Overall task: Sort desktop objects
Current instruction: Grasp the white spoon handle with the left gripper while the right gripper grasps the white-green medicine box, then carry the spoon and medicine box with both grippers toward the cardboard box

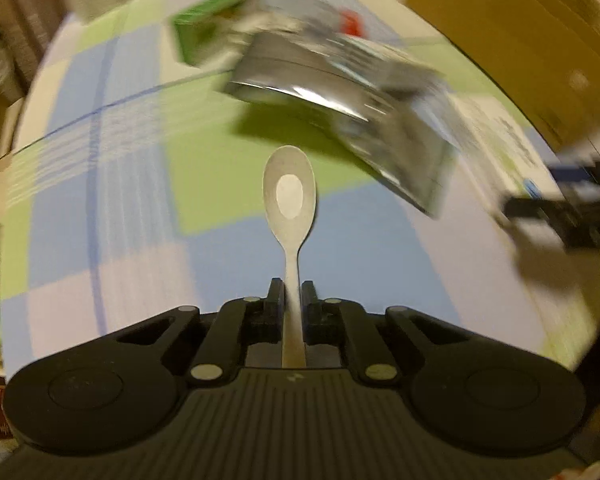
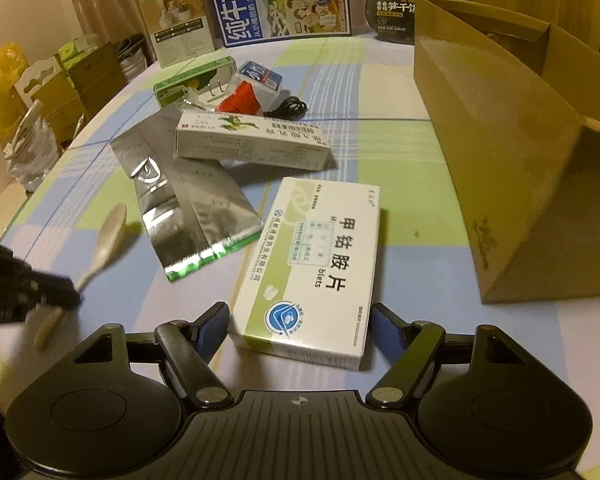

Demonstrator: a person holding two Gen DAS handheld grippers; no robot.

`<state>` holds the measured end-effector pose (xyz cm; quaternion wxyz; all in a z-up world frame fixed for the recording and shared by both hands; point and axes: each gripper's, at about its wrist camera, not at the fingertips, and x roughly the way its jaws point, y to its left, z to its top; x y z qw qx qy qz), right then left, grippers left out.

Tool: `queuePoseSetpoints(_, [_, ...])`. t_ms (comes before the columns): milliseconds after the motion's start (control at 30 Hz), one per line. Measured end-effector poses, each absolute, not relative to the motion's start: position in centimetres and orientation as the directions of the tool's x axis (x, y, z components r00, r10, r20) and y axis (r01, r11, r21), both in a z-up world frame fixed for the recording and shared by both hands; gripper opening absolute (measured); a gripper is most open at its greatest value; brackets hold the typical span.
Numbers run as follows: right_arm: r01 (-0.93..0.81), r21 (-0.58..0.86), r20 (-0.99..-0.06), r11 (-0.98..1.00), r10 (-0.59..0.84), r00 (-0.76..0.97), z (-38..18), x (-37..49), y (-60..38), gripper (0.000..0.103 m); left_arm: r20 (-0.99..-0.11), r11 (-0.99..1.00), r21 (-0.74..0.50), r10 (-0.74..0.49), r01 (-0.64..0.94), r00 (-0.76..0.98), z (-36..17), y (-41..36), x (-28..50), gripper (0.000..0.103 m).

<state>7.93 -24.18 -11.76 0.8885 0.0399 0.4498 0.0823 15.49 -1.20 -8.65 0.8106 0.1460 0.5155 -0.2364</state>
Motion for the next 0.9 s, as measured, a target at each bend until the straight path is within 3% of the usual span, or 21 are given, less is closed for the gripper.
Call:
queuePoseSetpoints(267, [-0.175,0.133,-0.825,0.975,0.207,0.526,-11.2,4.9,-26.4,0.072,-0.909,0.799,-0.024,-0.266,0.6,0.319,-8.8,-4.8,9.4,0.006])
queuePoseSetpoints(300, [-0.18,0.133,-0.825,0.975,0.21,0.525,-11.1,4.6,-26.6,0.072,-0.907,0.8,-0.01,-0.261,0.6,0.332,-8.7,-5.1,8.9,0.009])
queuePoseSetpoints(367, [-0.182,0.131,-0.82,0.975,0.21,0.532,-11.1,4.1,-27.0,0.073,-0.89,0.8,-0.002,-0.275,0.6,0.364,-8.3,-5.5,8.2,0.025])
queuePoseSetpoints(600, [-0.17,0.127,-0.797,0.977,0.202,0.569,-11.2,3.6,-27.3,0.085,-0.819,0.801,0.12,-0.254,0.587,0.514,-8.2,-7.8,8.1,0.035])
queuePoseSetpoints(900, [-0.156,0.131,-0.781,0.979,0.199,0.593,-11.6,4.5,-27.4,0.086,-0.788,0.827,0.14,-0.239,0.544,0.567,-9.3,-8.0,9.6,0.036])
